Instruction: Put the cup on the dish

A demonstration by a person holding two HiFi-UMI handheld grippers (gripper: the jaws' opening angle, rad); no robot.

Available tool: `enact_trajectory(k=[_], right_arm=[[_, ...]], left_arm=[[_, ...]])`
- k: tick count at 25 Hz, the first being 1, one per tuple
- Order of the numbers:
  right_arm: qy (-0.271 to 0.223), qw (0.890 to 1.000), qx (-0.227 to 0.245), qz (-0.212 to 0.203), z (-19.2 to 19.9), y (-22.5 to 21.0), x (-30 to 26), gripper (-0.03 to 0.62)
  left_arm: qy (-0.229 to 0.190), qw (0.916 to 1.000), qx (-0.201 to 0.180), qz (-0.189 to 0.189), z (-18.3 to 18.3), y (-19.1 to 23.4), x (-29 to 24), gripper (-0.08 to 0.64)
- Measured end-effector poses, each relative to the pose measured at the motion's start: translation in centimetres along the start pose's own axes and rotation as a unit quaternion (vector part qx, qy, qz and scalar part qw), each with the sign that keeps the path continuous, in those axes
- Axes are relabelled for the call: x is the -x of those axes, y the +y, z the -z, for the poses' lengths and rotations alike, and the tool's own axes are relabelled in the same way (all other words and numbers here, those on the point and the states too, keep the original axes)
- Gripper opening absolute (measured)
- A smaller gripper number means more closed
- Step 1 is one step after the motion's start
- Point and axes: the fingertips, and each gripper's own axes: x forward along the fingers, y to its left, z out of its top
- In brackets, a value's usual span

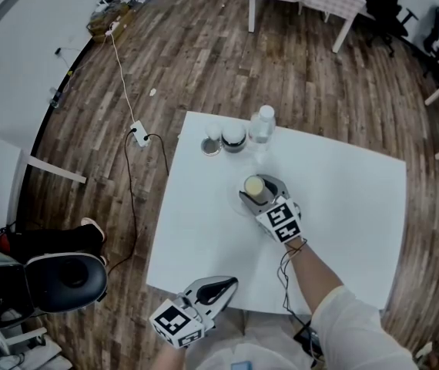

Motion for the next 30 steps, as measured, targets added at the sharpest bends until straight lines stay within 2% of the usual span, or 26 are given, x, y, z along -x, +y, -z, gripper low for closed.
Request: enact_trajectory(k=[10, 30], right_arm=[[-0.003, 1.0, 0.011, -0.001, 0.0, -0.1, 0.4, 0.295], [-0.001, 1.0, 0.001, -0.007, -0.3, 0.1, 1.3, 0.313]], left_arm=[[0.002, 1.0, -0.003, 0.001, 0.0, -0.4, -0.6, 0.002], [0.004, 1.0, -0.007, 0.004, -0.3, -0.7, -0.9, 0.002]])
